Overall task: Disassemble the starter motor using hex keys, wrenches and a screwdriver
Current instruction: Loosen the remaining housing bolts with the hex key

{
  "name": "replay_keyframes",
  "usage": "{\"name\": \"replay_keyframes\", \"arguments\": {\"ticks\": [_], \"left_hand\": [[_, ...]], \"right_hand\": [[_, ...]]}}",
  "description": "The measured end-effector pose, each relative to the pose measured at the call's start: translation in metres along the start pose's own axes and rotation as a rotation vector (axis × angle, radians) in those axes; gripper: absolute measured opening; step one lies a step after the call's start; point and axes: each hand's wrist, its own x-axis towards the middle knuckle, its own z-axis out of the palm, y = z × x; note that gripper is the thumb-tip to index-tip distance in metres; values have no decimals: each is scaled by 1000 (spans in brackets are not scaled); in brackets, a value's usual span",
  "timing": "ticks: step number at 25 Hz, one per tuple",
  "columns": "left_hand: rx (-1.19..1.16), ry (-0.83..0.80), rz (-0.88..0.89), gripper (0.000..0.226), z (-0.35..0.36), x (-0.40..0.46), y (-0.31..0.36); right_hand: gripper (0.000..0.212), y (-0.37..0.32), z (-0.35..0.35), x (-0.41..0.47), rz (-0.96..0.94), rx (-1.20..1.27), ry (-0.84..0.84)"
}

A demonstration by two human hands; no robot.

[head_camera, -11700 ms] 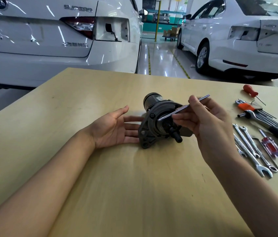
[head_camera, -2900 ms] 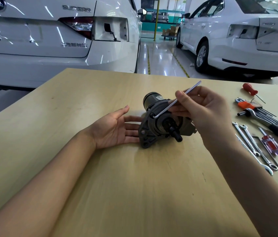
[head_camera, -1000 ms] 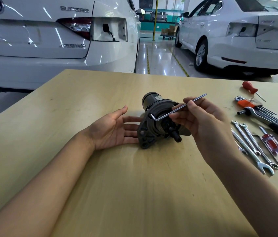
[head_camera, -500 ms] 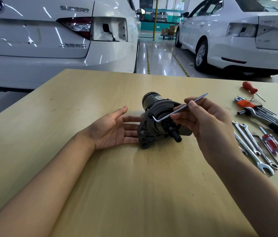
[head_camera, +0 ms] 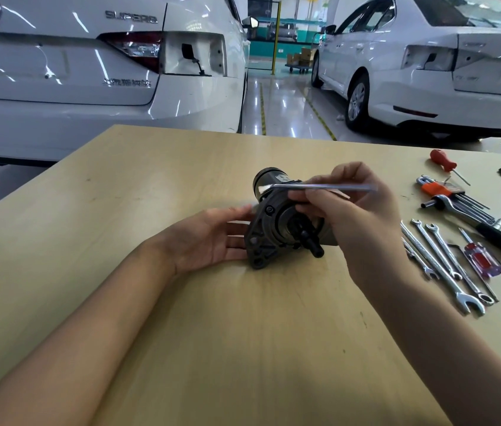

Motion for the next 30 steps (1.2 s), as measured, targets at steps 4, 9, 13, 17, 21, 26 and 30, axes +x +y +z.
{"name": "replay_keyframes", "arguments": {"ticks": [4,9,13,17,21,26,30], "left_hand": [[19,52,11,36,8,1,-1],[34,102,15,38,14,1,0],[27,110,11,32,13,1,0],[18,97,8,26,13,0,0],[26,104,9,29,13,1,0],[31,86,10,28,12,1,0],[38,79,9,28,12,1,0]], "right_hand": [[29,2,-7,0,43,-27,7],[35,6,-13,1,134,137,31],[41,4,-16,2,138,264,-43],[21,1,-18,3,125,401,-205],[29,2,-17,3,108,407,-259],[31,4,-17,3,154,368,-250],[19,3,-19,4,194,320,-205]]}}
